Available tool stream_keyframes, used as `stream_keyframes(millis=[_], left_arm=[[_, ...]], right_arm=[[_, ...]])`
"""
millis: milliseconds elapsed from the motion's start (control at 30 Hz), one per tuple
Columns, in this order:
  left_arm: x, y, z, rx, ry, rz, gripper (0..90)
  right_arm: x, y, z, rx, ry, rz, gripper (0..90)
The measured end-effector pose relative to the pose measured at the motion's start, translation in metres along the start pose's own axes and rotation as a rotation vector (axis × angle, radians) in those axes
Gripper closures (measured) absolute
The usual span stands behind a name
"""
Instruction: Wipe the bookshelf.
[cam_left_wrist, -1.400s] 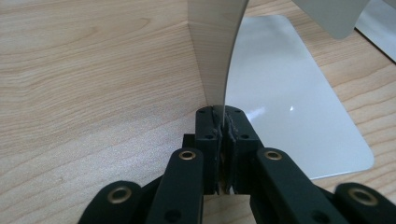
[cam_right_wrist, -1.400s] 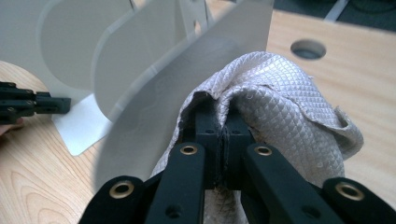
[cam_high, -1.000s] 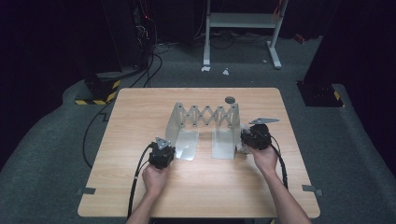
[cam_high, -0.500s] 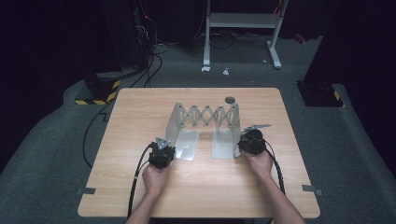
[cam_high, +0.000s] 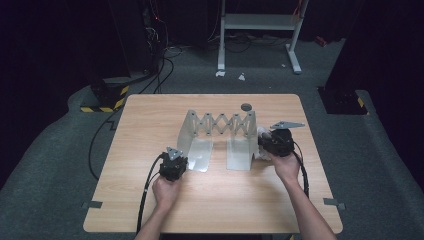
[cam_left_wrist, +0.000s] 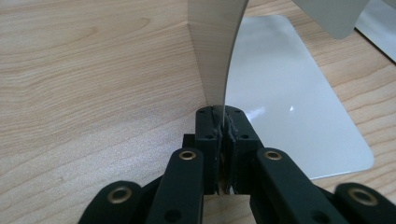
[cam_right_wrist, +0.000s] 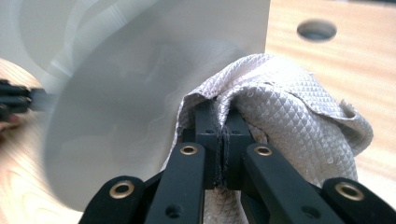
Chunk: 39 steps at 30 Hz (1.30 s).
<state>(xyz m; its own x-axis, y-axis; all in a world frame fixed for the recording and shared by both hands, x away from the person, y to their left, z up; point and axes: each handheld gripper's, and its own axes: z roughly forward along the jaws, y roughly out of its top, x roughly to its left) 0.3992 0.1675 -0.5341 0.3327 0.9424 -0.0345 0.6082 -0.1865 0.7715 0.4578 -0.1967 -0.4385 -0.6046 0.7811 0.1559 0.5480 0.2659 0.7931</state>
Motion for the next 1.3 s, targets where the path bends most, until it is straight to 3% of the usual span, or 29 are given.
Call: stream_keyframes(millis=[333, 700, 933, 1300], left_arm=[[0.000, 0.000, 0.000, 0.000, 0.004, 0.007, 84.5], [-0.001, 0.000, 0.000, -0.001, 0.006, 0.007, 84.5], [-0.001, 0.000, 0.000, -0.001, 0.006, 0.008, 84.5], [-0.001, 0.000, 0.000, -0.002, 0.006, 0.006, 84.6]], right_arm=[[0.005, 0.028, -0.021, -0.071, -0.011, -0.049, 88.7], [0.005, 0.041, -0.022, -0.090, -0.015, -0.059, 88.7], [-0.001, 0.041, -0.014, -0.066, -0.027, -0.047, 88.7], [-0.010, 0.009, 0.017, 0.044, -0.028, -0.003, 88.8]])
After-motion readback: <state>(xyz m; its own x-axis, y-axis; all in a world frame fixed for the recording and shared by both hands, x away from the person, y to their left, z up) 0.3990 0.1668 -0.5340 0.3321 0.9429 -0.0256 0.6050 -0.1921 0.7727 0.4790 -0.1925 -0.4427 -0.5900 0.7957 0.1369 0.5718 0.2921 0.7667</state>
